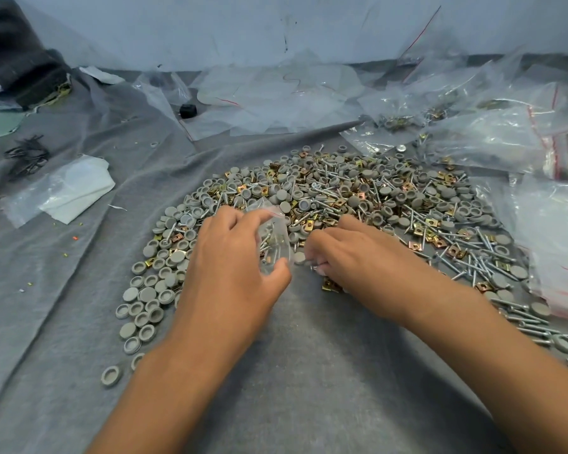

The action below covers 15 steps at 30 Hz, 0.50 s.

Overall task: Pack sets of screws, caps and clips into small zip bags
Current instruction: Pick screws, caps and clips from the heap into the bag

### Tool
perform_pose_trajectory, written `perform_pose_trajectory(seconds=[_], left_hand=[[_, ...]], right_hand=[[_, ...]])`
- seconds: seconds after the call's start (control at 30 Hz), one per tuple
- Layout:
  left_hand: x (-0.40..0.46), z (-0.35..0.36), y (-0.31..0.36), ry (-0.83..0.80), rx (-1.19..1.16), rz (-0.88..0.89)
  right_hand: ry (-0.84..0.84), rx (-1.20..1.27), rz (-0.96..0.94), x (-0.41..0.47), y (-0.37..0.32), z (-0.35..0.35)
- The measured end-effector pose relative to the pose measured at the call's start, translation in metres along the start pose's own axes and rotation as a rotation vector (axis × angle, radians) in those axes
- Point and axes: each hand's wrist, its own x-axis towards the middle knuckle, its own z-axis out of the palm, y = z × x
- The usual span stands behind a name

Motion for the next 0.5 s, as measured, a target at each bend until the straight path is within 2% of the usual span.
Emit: perform_pose_trajectory(seconds=[0.17, 0.27, 0.33, 0.5], left_hand=[[0.000, 0.001, 0.003, -0.003, 0.005, 0.019], [-0.001, 0.001, 0.005, -0.014, 0.005, 0.023], [-0.001, 0.000, 0.006, -0.022, 0.010, 0.018], [-0.001, 0.000, 0.007, -0.028, 0.002, 0.009]], right_hand=[[0.113, 0.317, 0.167, 0.006, 0.002, -0.004], [0.358, 0.612, 0.129, 0.008, -0.007, -0.015], [0.429, 0.728, 0.081, 0.007, -0.016, -0.022], [0.488, 0.471, 0.008, 0.007, -0.028, -0.017]])
